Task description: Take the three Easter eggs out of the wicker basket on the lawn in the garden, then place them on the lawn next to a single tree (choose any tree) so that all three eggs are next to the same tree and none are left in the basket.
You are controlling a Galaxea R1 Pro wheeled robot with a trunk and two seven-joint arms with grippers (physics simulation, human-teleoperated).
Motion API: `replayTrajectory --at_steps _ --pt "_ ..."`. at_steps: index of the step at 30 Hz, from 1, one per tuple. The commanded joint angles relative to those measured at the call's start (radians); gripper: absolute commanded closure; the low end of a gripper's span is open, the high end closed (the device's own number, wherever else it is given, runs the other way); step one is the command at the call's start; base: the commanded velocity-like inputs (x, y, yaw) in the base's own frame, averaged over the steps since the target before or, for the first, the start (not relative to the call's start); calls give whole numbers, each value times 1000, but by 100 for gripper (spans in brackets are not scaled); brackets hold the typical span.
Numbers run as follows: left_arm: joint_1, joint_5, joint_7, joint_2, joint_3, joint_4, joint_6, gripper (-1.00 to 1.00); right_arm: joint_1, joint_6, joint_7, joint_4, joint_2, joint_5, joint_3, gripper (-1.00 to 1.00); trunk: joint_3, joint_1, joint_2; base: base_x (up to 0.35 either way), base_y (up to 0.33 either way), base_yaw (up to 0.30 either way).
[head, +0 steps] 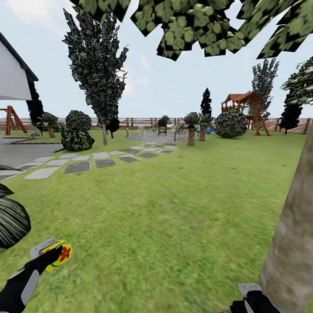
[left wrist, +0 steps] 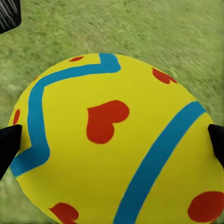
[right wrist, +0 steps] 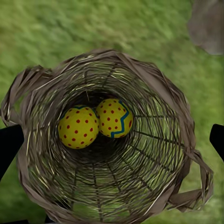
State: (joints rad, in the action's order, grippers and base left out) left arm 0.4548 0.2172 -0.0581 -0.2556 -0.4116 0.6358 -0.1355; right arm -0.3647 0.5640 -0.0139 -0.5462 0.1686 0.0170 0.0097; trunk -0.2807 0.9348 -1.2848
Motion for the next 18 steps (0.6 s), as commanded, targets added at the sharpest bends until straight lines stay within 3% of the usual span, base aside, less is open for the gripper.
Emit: replayTrajectory --at_steps 1,6,18 --pt "1 8 -8 1 -4 -1 -4 100 0 5 -1 -2 0 1 1 -100 -1 0 -1 5 -2 0" --pt "1 6 -12 19 -3 -5 32 100 0 6 -3 -8 2 3 1 -100 -14 15 -29 0 0 0" --pt "0 -17 -12 21 -4 -5 33 100 0 7 -3 -9 10 2 1 -100 -51 61 -113 0 0 0"
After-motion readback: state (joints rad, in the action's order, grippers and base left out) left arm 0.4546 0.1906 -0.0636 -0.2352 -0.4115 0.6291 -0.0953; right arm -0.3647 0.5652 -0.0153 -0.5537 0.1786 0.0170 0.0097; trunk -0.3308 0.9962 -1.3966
